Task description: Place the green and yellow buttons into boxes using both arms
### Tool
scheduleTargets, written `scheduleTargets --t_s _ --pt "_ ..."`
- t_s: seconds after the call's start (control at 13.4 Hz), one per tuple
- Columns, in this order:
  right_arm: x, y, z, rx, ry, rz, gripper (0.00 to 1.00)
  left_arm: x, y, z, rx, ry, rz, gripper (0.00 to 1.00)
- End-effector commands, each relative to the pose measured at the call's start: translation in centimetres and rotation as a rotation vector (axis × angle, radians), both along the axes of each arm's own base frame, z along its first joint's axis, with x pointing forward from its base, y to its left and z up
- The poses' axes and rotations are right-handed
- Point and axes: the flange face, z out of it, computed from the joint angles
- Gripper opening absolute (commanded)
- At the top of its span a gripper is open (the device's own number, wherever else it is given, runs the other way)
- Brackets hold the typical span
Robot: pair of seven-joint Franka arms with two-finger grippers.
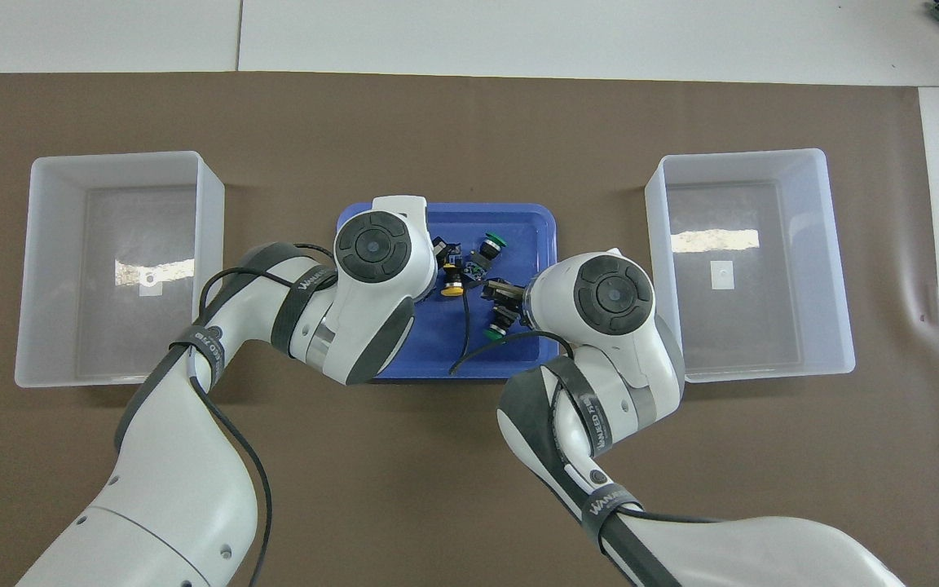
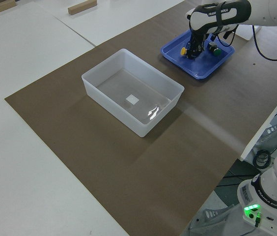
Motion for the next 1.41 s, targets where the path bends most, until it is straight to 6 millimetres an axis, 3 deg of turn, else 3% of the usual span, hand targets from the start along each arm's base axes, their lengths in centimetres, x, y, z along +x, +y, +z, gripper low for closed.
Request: scheduleTargets --t_s 0.0,0.22,0.37,0.67,0.89,0.97,1.19,1.27,1.34 --pt "-0.1 0.1 -0.6 0.026 0.004 -0.068 1.00 0.1 0.9 1.1 0.027 -0.018 -0.005 0.00" --pt "-0.4 1.8 -1.9 0.051 -0.014 -0.133 1.00 1.1 3.1 4.1 0.080 -0.043 -0.050 0.00" --pt "-1.0 3.1 -3.1 0.047 -0.012 -0.119 1.00 1.9 6.2 8.0 0.086 -0.060 -0.119 0.00" --pt "-1.0 2.9 -3.0 0.039 -0.003 -0.114 1.00 3.5 13.5 14.0 0.112 -0.083 -0.273 0.00" --pt "-1.0 2.6 -3.0 0.033 -0.001 -0.101 1.00 5.0 19.6 15.6 0.140 -0.070 -0.396 0.00" --pt "-1.0 2.4 -3.1 0.030 -0.002 -0.080 0.83 5.5 21.6 15.6 0.148 -0.065 -0.438 0.00" --pt "-1.1 2.4 -3.3 0.028 0.002 -0.080 0.07 6.7 28.1 15.5 0.153 -0.053 -0.617 0.00" --pt "-1.0 2.4 -3.2 0.030 0.001 -0.091 0.00 6.8 30.2 15.2 0.146 -0.048 -0.668 0.00" --pt "-0.9 2.5 -2.9 0.035 -0.001 -0.111 0.00 6.9 31.9 15.1 0.154 -0.046 -0.735 0.00"
